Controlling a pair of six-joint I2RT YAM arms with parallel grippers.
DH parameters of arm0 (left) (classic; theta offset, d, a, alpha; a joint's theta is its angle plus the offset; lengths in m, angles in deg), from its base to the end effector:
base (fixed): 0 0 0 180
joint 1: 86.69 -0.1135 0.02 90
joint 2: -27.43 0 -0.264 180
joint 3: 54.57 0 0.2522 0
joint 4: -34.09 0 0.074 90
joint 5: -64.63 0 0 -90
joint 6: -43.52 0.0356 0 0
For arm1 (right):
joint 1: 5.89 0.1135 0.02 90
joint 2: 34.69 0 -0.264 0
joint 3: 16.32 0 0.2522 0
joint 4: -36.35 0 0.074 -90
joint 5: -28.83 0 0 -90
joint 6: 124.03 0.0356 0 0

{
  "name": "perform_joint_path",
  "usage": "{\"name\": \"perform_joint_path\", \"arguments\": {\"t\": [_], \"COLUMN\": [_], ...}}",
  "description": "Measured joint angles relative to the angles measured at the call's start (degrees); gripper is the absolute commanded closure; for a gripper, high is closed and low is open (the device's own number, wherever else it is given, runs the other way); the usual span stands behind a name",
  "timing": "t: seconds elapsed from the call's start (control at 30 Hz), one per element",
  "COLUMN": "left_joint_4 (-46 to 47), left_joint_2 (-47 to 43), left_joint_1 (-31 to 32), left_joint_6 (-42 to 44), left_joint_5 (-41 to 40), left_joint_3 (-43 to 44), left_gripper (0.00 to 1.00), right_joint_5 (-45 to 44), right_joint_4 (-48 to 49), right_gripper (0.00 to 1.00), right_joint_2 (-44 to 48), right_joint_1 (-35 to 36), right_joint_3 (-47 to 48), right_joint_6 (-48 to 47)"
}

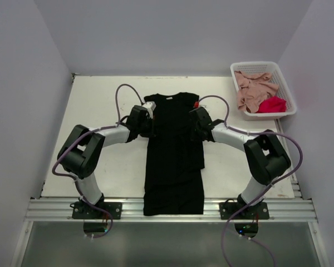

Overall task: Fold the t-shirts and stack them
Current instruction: Rotate the tshirt 90 degrees

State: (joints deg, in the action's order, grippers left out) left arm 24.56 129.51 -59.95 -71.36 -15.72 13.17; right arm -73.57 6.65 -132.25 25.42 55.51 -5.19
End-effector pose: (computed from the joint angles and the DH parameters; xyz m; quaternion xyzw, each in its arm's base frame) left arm 0.3207 -0.1683 0.1538 0.0478 0.9161 -0.2396 0.3177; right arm 0.2976 0.1720 0.1762 0.0116 0.9497 0.0588 0.3073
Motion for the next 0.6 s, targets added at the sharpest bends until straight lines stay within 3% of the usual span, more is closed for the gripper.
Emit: {"name": "perform_joint_path", "arguments": {"t": [0.6], "left_joint_4": [2.6], "left_joint_2": [11.4], "left_joint_1": [-0.9], "left_joint_6": [-1.1], "left_joint_5": [-0.6], "left_joint_3": [10.8], "left_gripper": [1.0], "right_joint_5": [2.8], "right_joint_4": [0.1], "right_gripper": [1.0], "right_joint_2": [-14.8], "right_joint_1": [-2.8], "right_joint_3": [15.0], "right_joint_6": [-2.1]}}
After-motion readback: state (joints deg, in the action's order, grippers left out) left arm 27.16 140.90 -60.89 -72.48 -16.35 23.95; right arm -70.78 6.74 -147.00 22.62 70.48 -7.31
